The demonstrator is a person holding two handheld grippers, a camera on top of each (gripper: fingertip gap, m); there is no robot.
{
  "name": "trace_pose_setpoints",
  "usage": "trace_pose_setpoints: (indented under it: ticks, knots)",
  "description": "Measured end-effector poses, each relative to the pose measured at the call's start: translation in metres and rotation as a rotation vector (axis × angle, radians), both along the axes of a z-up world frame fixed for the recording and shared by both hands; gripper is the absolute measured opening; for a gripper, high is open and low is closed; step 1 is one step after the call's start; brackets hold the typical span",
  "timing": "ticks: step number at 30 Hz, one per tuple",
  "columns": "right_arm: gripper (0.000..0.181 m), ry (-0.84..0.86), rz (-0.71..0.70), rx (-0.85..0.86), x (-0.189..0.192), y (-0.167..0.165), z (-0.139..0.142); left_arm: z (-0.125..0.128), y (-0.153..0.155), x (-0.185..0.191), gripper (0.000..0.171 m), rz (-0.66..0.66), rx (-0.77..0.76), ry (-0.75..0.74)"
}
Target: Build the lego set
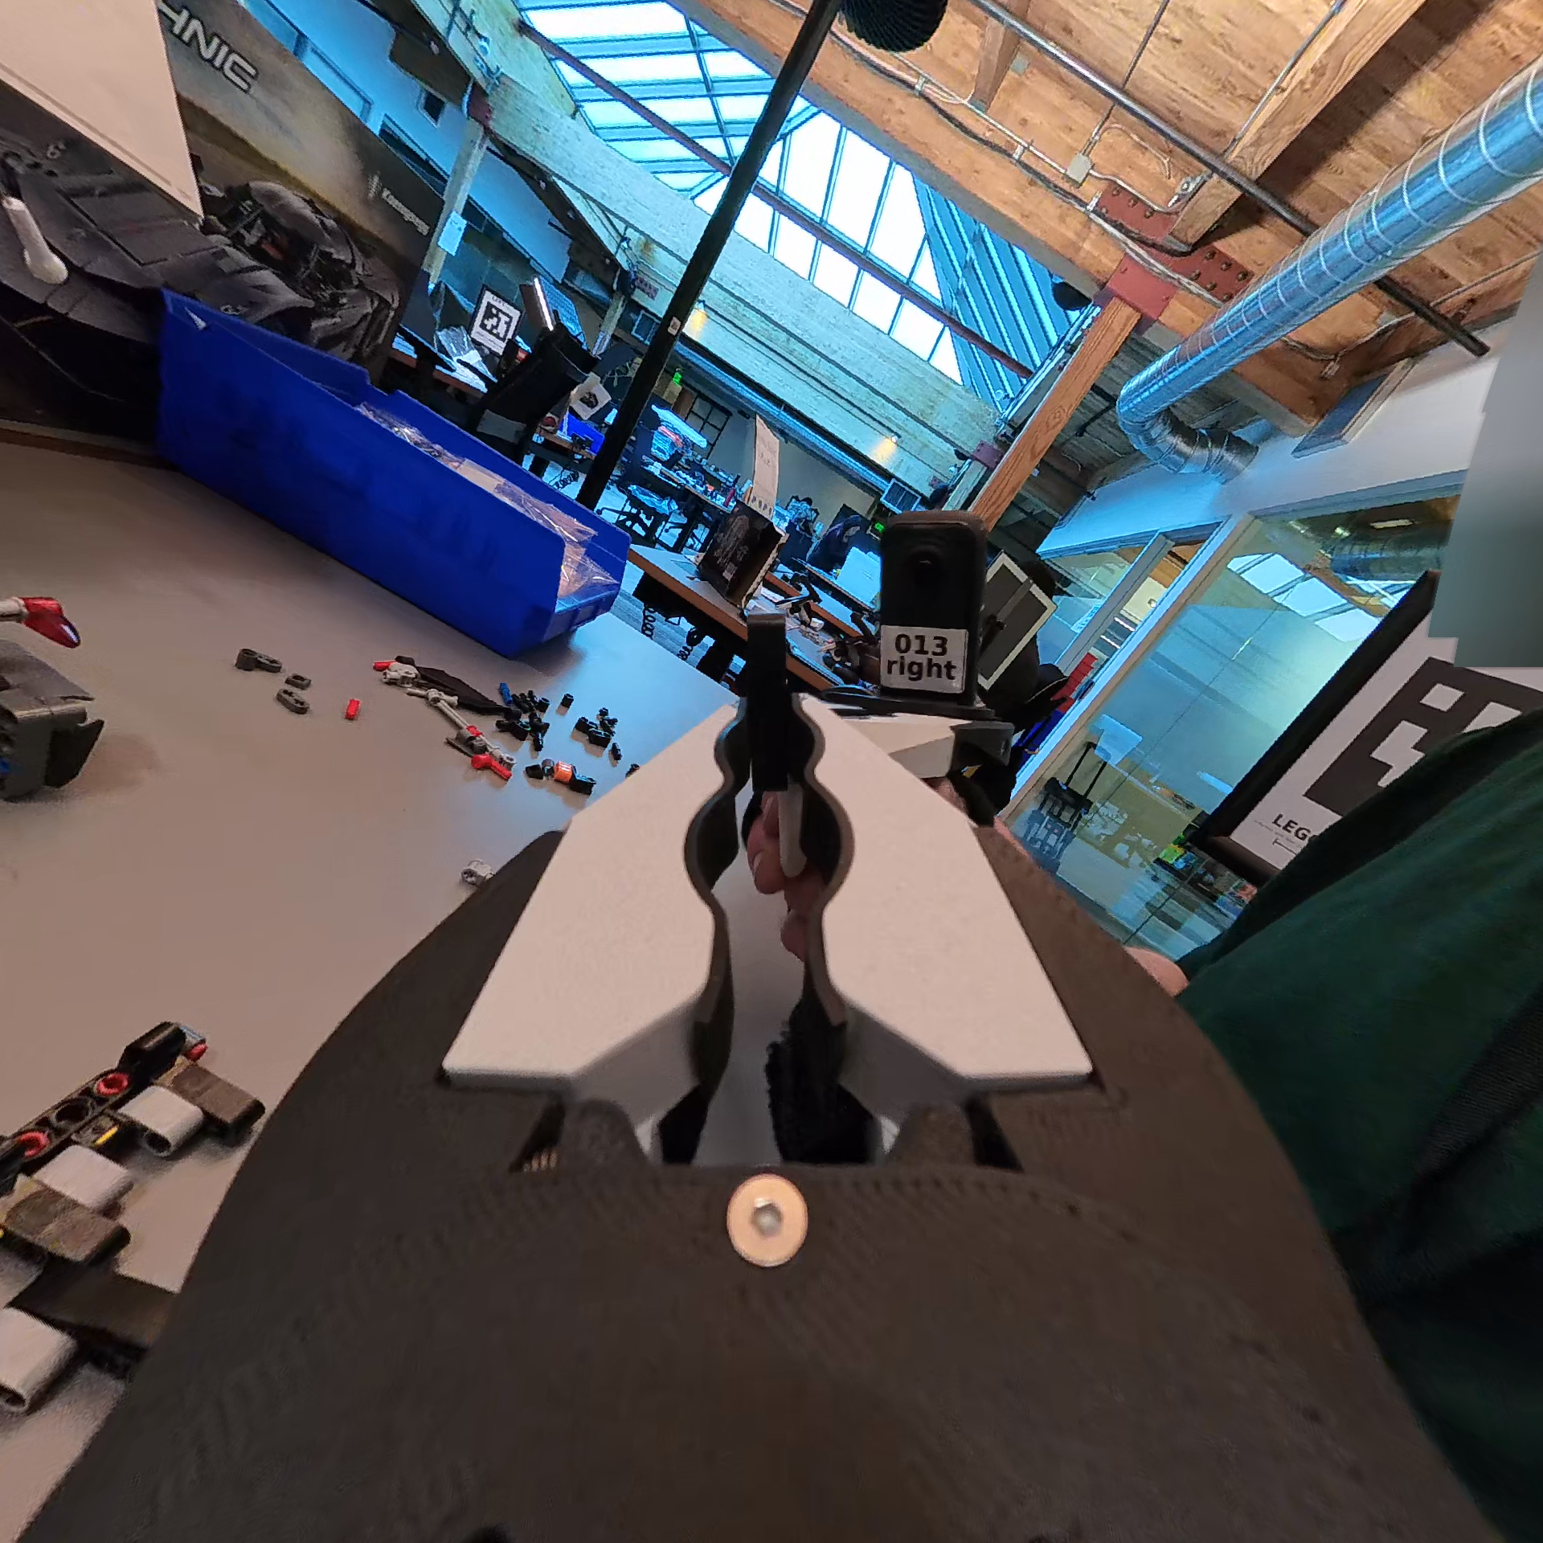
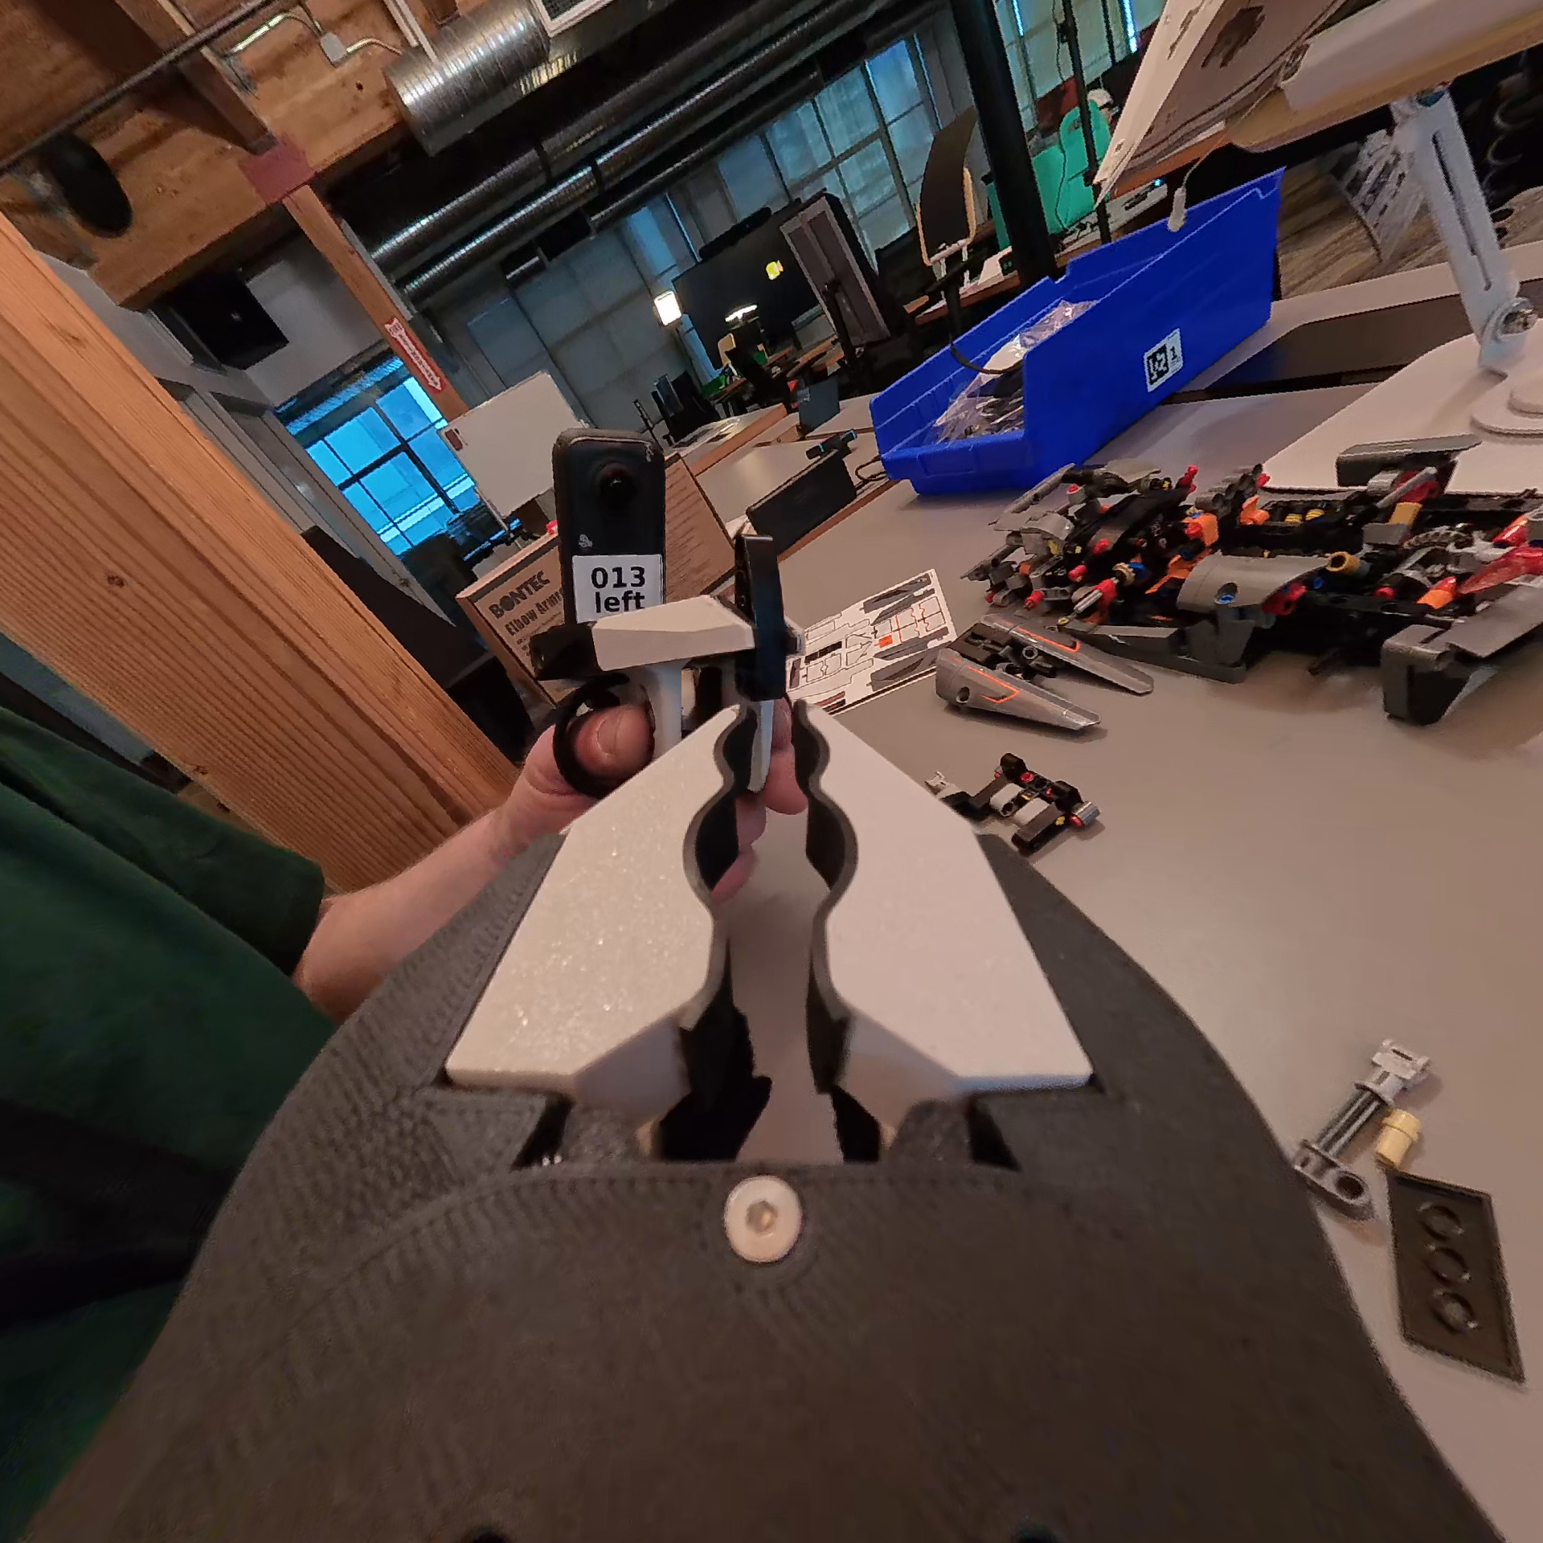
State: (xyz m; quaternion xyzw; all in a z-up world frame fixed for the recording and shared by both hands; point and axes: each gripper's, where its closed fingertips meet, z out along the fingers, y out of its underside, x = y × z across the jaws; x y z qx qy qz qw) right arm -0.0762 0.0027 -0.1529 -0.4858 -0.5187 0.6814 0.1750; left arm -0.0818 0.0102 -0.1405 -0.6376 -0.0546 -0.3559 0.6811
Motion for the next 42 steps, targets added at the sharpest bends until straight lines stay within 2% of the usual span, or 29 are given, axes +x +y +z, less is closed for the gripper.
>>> trace_pose_setpoints:
  ticks: [12,22,29,37,42]
  knots:
    - [0.015,-0.021,-0.066,0.094,0.012,0.027,0.000,-0.013,0.006,0.005,0.006,-0.041,-0.102,0.095]
    - [0.022,-0.028,-0.040,0.102,0.013,0.025,-0.001,-0.011,0.010,0.009,0.006,-0.056,-0.092,0.075]
    - [0.024,-0.008,-0.094,0.128,0.024,0.042,0.007,-0.004,0.007,0.006,0.006,-0.080,-0.046,-0.013]
    - [0.027,-0.023,-0.044,0.227,0.024,0.018,-0.002,-0.006,0.009,0.021,0.006,-0.141,-0.021,-0.066]
    - [0.027,-0.067,-0.013,0.166,0.017,0.006,-0.011,-0.007,0.014,0.027,0.006,-0.119,0.000,-0.092]
